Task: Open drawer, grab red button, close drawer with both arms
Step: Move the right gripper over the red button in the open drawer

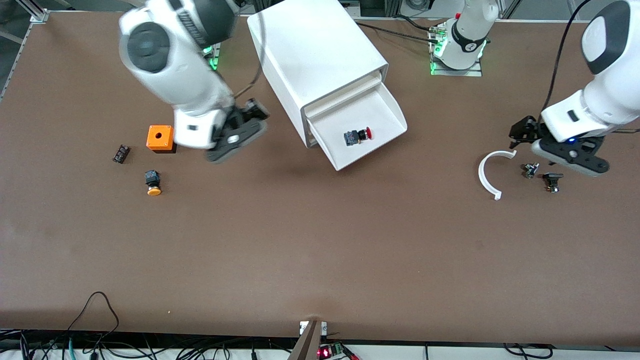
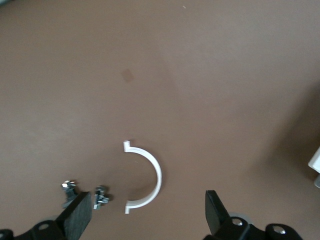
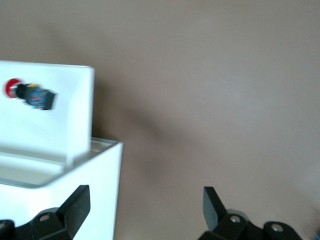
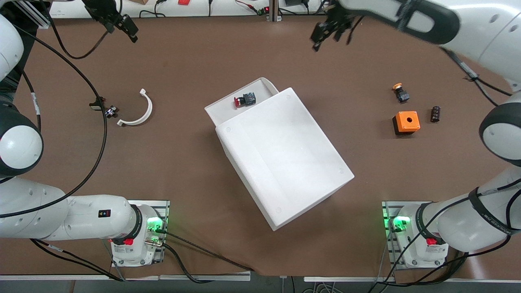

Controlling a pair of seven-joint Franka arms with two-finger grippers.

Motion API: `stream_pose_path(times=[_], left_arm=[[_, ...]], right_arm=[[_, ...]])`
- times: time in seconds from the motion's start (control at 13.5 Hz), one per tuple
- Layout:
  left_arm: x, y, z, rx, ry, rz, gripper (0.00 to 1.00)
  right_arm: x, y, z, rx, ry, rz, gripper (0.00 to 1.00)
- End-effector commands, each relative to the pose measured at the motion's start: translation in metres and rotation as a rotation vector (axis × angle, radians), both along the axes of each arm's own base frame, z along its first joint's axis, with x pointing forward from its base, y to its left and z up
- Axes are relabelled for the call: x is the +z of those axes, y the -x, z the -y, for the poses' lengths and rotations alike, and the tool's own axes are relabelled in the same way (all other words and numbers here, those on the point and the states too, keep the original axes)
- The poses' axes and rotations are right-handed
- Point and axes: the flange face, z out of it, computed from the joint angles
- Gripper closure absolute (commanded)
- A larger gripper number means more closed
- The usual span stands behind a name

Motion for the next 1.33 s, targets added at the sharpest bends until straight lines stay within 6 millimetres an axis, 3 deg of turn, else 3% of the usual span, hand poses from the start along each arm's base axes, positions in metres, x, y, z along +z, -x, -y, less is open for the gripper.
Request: stream_pose_path(times=[0.0, 0.15, 0.3, 0.52, 0.66, 0.89, 1.26], left_arm=[[0.012, 0.004, -0.018, 0.034, -0.030, -0.016, 0.00], [0.033, 0.012, -0.020, 0.175, -0.029, -0.003, 0.00], [0.046, 0.017, -0.016, 0.280, -0.035, -0.031, 0.00], [0.042, 0.015, -0.017, 0.290, -0.028, -0.037, 0.00], [0.041, 0.013, -0.017, 0.289, -0.022, -0.032, 0.00], [0.041, 0.013, -0.019, 0.288, -0.025, -0.027, 0.00], [0.041, 0.013, -0.019, 0.290, -0.026, -0.028, 0.00]], right_arm=[[-0.012, 0.011, -0.086, 0.128, -0.063, 0.045, 0.00], [-0.015, 0.025, -0.145, 0.211, -0.097, 0.076, 0.00], [-0.027, 0.031, -0.177, 0.323, -0.110, 0.108, 0.00], [-0.053, 0.035, -0.197, 0.578, -0.119, 0.147, 0.00], [-0.064, 0.052, -0.212, 0.665, -0.106, 0.141, 0.00], [-0.073, 0.069, -0.219, 0.832, -0.006, 0.160, 0.00], [-0.112, 0.074, -0.224, 1.038, 0.076, 0.133, 0.00]])
